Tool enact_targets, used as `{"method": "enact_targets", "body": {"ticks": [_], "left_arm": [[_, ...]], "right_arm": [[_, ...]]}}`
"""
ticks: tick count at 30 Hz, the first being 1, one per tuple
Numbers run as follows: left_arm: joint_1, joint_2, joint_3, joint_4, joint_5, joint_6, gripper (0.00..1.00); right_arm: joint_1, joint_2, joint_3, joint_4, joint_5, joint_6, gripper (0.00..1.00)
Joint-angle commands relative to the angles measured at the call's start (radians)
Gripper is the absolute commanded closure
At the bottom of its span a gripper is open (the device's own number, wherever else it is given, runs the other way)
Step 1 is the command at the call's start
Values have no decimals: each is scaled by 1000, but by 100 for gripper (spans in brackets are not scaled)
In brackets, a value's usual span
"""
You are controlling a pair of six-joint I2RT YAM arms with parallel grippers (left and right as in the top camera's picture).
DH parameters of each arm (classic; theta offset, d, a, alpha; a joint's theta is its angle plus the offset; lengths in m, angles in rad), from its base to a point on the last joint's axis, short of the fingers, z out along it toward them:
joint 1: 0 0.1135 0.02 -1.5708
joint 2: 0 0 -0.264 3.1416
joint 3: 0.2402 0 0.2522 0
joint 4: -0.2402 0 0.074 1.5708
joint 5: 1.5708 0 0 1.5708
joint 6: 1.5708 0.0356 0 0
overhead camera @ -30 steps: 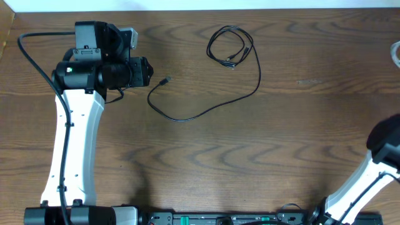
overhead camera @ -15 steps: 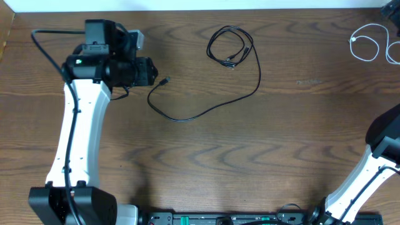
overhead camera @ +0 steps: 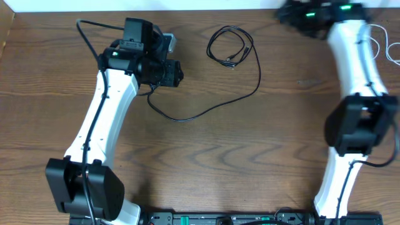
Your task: Untangle cables
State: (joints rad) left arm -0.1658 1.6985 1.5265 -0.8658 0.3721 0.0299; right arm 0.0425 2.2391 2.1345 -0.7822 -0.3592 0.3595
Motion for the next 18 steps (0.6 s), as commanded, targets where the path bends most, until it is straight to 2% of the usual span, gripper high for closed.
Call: {"method": "enact_targets", "body": {"ticks": [1,4,6,11,18], "left_arm": [[-10,12,0,-9,-19,-2,50],[4,10,1,-11,-87,-29,50],[23,9,1,-11,-108,-74,50],[64,9,0,-11,-107,-141,50],[65,9,0,-28,-105,-140,50]], "right_arm": [[127,-26,-84,55,228,66,14],[203,-23,-142,88,349,131,17],[247,-4,-170,102,401,166,23],[310,79,-173,124,405,189,32],[336,170,-173,167,406,232,45]]}}
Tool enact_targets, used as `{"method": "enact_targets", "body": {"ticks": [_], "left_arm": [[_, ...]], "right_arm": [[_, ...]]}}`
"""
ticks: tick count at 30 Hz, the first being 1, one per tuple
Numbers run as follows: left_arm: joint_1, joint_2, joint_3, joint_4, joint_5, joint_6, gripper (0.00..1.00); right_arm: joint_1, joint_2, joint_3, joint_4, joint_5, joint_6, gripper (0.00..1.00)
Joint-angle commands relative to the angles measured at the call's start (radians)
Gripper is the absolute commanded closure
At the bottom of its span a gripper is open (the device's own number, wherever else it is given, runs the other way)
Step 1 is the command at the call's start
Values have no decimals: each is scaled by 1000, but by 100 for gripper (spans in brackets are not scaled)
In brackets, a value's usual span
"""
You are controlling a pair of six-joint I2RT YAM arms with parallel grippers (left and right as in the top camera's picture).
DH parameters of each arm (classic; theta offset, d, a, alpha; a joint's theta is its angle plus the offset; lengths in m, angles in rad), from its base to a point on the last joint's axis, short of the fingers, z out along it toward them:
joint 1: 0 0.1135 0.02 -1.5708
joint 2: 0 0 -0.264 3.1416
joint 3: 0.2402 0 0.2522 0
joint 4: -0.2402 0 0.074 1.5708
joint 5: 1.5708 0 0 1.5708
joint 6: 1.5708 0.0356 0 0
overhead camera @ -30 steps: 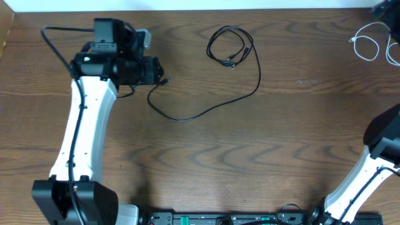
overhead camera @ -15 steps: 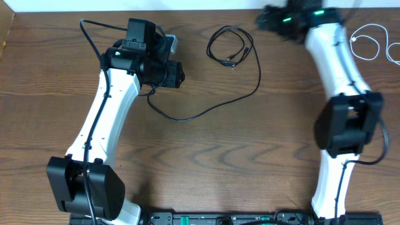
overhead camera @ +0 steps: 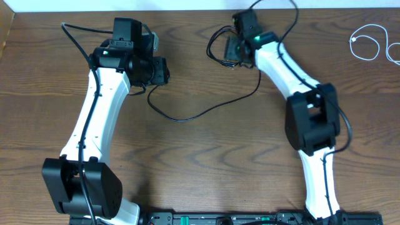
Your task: Untangle cables
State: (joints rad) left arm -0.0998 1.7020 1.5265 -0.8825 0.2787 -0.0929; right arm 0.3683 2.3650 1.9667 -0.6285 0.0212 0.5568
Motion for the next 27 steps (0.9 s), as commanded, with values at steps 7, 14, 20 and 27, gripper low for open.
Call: {"method": "enact_targets", "body": {"ticks": [7,14,20,27], "left_arm": [[-2,6,0,-17,-11,-16,50],[-2,6,0,-18,-11,-16,49],[-2,6,0,-19,-11,-16,50],[-2,6,0,-31,-11,-16,49]], "right_arm": [[10,86,-5,81,-47,-4,45],[38,112,-6,100,-65,-209,48],[44,116,-6,47,-65,-331,50],[43,115,-5,-115,-66,-319,69]]}}
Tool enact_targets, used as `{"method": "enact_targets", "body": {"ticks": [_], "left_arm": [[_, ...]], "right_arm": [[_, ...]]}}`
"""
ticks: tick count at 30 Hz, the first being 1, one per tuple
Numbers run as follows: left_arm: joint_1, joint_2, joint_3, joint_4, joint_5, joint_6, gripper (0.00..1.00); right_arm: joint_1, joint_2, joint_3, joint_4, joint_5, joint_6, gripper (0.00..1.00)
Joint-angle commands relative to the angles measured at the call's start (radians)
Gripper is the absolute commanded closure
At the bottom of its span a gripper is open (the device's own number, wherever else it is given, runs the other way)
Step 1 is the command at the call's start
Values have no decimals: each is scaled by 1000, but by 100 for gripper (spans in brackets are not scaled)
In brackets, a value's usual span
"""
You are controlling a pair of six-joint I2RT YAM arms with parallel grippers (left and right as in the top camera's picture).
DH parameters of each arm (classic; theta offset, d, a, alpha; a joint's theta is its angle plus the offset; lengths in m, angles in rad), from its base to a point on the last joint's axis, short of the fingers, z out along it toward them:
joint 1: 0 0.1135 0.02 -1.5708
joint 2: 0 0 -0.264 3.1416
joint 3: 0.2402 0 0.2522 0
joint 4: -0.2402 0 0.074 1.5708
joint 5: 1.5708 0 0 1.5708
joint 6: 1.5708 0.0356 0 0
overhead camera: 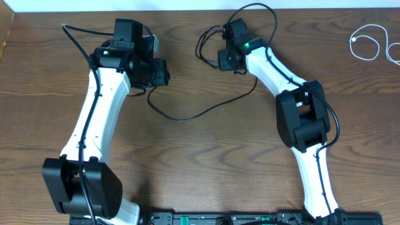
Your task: Untangle cables
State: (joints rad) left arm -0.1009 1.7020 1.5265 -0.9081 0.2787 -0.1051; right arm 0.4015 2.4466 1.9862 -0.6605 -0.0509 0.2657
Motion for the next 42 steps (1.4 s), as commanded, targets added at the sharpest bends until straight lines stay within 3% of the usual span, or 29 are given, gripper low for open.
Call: {"method": "enact_targets", "body": {"ticks": [1,8,15,23,31,38,42], "left_arm": [[0,6,0,-6,-11,-4,50],[0,6,0,-14,-10,-5,49],[-2,10,0,-14,-10,-6,49],[-3,11,-1,-10,-3,-72,49],[-1,10,0,-7,-60,-72,49],[-1,10,-1,-18,-59,-72,49],[-1,10,-1,-19,-59,-72,49]], "right_arm": [[10,33,-24,-108,6,-18,71],[11,22,1,-364,-133,-66,72],[2,-46,68,-439,-151,-73,71],[1,-84,89,-292,-169,-66,57],[30,-62,76,-212,-218,-487,45],[31,-55,74,-218,-218,-537,46],[31,-51,68,-218,-218,-551,53]]}}
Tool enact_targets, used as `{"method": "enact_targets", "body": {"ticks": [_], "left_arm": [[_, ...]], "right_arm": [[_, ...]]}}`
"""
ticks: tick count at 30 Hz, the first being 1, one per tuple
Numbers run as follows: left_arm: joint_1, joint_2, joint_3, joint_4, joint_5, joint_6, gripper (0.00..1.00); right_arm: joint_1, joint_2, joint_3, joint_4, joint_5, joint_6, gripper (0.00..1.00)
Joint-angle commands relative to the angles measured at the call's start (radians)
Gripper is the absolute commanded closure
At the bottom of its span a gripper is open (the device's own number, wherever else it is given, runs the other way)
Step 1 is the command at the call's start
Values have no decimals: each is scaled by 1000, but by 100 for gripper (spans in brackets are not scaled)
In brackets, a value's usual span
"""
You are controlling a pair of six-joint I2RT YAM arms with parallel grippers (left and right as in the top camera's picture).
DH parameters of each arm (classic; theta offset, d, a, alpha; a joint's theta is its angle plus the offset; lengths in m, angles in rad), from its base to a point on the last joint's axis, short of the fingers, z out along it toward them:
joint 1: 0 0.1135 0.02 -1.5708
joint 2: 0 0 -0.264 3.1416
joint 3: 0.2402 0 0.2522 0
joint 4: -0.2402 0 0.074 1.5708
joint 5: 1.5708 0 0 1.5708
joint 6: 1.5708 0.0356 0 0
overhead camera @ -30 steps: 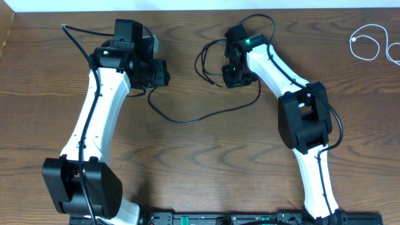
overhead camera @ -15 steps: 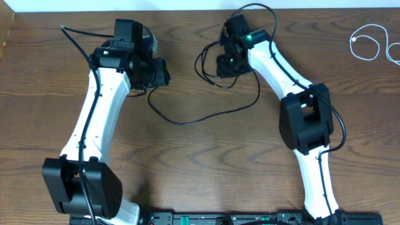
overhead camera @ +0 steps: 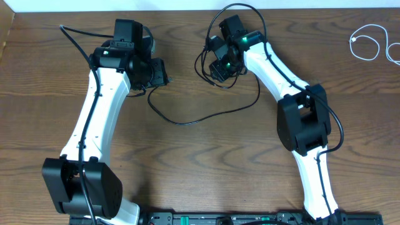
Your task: Untangle cables
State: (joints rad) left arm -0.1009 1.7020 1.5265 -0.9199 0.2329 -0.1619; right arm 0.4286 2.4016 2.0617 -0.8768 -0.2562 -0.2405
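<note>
A thin black cable (overhead camera: 187, 121) sweeps in a long arc across the middle of the brown table (overhead camera: 206, 175). One end rises to my left gripper (overhead camera: 162, 72), which looks shut on it at the upper left. The other end forms a small tangled coil (overhead camera: 202, 62) at the top centre. My right gripper (overhead camera: 218, 67) sits in that coil, apparently shut on its strands, though the fingers are small and partly hidden by the wrist.
A white cable (overhead camera: 367, 45) lies looped at the table's far right corner, away from both arms. The arm bases stand at the front edge. The table's back edge runs just behind the coil.
My right gripper has moved down and slightly left, and the coil has come with it and changed shape. The long arc of cable bulges a little more. The left arm has stayed put.
At first my right arm was at the far right corner and the coil lay untouched at top centre. Then the right gripper was at the coil. The coil was later shifted left, and now it sits lower. My left gripper moved slightly left early on and has held there.
</note>
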Motion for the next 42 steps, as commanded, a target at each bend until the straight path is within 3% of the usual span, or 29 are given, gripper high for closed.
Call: {"method": "enact_targets", "body": {"ticks": [1,7,35,40,42], "left_arm": [[-1,11,-1,-7,-13,-16,49],[-1,10,-5,-7,-13,-16,49],[-1,11,-32,-6,-13,-16,49],[-1,11,-32,-6,-13,-16,49],[-1,11,-32,-6,-13,-16,49]], "right_arm": [[5,-3,-10,-2,-13,-45,56],[5,20,-23,-14,-13,-44,63],[5,23,-201,111,-4,-44,74],[5,23,-204,98,-5,-40,83],[5,23,-204,97,26,56,99]]}}
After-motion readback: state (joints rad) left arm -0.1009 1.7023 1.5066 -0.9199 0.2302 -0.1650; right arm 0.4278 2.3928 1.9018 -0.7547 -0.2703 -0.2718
